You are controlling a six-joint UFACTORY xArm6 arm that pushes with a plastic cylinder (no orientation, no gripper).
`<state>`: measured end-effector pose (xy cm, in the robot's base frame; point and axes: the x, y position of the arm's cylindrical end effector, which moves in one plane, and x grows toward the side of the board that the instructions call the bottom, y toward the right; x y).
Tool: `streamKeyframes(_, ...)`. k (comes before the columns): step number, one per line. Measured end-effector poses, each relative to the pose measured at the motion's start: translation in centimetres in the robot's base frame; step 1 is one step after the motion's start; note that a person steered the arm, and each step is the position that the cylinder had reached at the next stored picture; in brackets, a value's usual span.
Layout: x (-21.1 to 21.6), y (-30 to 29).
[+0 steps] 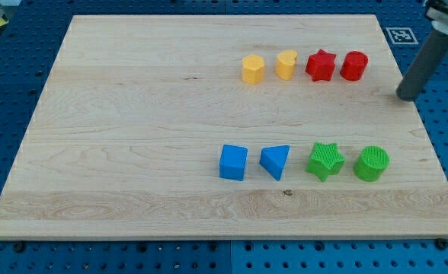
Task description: Place the red circle towards the top right side of the yellow heart
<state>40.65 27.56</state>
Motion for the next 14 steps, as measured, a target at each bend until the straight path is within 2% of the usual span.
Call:
streamKeyframes(1, -1.8, -1.6)
streamKeyframes(4, -11.0, -8.4)
streamKeyframes(6, -12.1, -12.9)
streamKeyframes(7, -15.1, -13.8)
streamKeyframes(9, -15.5, -17.0)
streamKeyframes(14, -14.5, -17.1)
